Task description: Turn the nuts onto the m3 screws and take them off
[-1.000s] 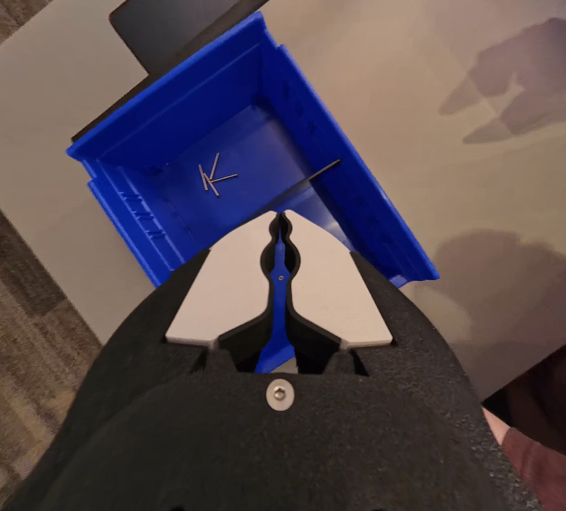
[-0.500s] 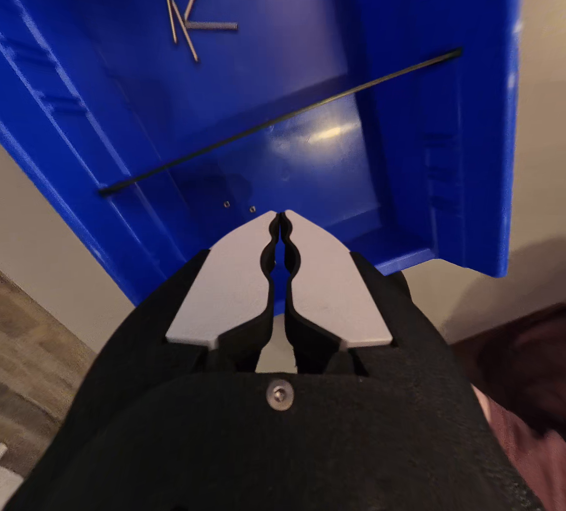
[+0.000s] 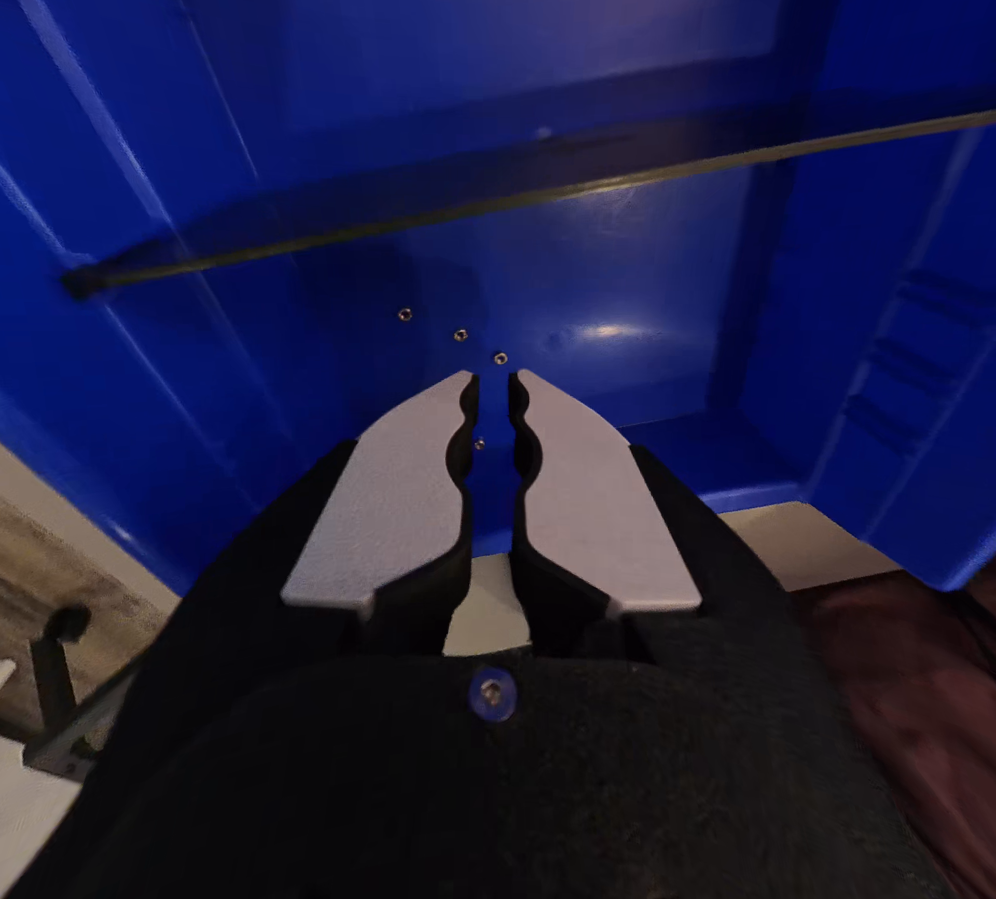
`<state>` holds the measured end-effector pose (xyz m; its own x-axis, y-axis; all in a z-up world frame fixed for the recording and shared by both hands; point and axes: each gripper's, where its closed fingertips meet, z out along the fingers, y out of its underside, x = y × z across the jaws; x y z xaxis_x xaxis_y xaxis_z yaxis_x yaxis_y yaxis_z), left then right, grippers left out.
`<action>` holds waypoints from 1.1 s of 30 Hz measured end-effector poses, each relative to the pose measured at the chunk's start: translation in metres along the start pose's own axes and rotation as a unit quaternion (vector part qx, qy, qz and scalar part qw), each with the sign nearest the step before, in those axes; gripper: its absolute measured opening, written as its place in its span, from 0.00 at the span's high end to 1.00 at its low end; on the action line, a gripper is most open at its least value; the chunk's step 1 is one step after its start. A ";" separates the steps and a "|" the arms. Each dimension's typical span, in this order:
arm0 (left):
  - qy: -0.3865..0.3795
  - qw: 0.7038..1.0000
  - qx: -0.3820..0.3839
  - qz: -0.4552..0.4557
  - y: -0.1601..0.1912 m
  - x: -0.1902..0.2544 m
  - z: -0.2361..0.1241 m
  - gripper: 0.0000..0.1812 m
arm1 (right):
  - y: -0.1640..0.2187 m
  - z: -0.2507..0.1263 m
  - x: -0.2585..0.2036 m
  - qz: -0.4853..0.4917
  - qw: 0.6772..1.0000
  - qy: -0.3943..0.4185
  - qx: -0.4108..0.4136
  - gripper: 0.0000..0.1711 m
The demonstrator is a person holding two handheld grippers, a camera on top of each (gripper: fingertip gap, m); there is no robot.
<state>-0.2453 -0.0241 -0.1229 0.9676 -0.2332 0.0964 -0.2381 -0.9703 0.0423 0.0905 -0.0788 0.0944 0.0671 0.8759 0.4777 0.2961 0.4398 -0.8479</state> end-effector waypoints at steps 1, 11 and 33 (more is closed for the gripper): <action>-0.004 1.000 -0.011 -0.008 0.002 -0.002 0.004 0.94 | 0.000 0.000 0.000 -0.001 1.000 0.000 -0.002 0.74; -0.021 0.999 -0.027 -0.022 -0.006 -0.008 0.021 0.93 | -0.009 -0.010 -0.002 -0.010 1.000 -0.001 0.007 0.74; -0.026 0.999 -0.016 0.025 -0.005 -0.010 0.025 0.95 | -0.005 -0.008 -0.009 -0.020 1.000 -0.020 -0.007 0.74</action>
<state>-0.2519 -0.0184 -0.1486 0.9574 -0.2848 0.0475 -0.2877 -0.9551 0.0708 0.0959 -0.0909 0.0961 0.0168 0.8650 0.5016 0.3118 0.4721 -0.8246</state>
